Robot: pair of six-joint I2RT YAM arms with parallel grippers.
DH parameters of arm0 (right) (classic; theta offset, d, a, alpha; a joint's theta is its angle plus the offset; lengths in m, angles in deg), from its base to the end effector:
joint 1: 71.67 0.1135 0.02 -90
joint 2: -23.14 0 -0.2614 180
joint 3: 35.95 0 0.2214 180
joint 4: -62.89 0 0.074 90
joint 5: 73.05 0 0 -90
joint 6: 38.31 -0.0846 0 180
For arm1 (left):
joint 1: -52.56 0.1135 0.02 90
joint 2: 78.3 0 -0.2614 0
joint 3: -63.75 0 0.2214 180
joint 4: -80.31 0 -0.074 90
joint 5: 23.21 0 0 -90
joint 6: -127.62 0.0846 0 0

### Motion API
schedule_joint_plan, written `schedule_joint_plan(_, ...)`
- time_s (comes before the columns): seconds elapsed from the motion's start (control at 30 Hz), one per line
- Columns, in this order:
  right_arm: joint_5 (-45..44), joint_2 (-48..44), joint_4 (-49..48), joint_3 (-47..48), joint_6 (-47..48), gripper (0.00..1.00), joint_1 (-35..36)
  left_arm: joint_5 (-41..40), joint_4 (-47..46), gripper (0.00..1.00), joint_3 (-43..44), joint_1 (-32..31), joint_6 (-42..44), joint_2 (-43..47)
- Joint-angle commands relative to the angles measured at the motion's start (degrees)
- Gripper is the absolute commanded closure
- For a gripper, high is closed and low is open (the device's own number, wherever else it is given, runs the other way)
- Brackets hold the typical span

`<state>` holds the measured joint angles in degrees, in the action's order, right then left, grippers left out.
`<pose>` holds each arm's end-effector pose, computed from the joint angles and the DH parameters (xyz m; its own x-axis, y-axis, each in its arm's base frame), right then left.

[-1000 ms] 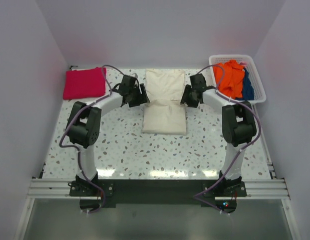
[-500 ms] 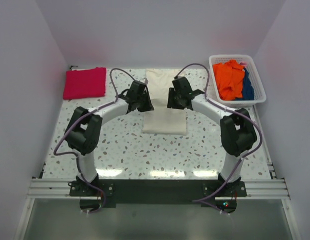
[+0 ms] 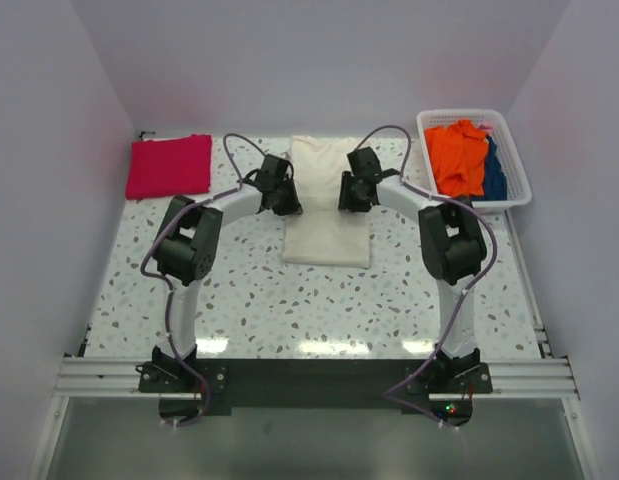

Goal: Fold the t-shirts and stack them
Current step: Fold the tshirt

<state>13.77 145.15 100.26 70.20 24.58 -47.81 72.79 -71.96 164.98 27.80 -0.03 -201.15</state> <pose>0.4284 0.1844 0.1477 -0.8223 0.1338 -0.5531 0.0014 0.9724 0.2332 0.4237 -0.2051 0.1315 -0.8377 -0.2826 -0.4673 -0.0421 0.8866 -0.4607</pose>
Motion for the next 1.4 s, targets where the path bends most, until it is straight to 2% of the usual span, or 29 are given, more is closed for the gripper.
schedule_joint_plan(0.0, 3.00, -0.02, 0.32, 0.27, -1.18, 0.58, -3.89, -1.69, 0.47, 0.83, 0.27, 1.46, 0.91, -0.73)
schedule_joint_plan(0.3, 6.25, 1.82, 2.61, 2.64, -1.28, 0.58, -6.81, 0.50, -1.11, 0.82, -1.32, 2.51, 0.56, 2.08)
schedule_joint_plan(0.53, 5.73, 2.88, 3.93, 3.52, -0.75, 0.58, -6.89, 2.61, -3.83, 0.77, 0.44, 2.60, 1.88, 4.81)
schedule_joint_plan(0.7, 4.85, 3.32, 4.72, 3.79, -0.49, 0.59, -6.89, 0.94, -0.76, 0.77, 4.39, 2.87, 2.49, 0.60)
schedule_joint_plan(1.07, 2.30, 3.40, 5.86, 3.00, 0.39, 0.59, -7.16, -4.23, 3.80, 0.81, 3.43, 2.96, 1.00, -5.12)
schedule_joint_plan(1.37, -0.69, 2.53, 7.26, 1.68, 1.01, 0.59, -7.60, -8.02, 3.72, 0.82, -3.42, 3.22, -0.50, -1.17)
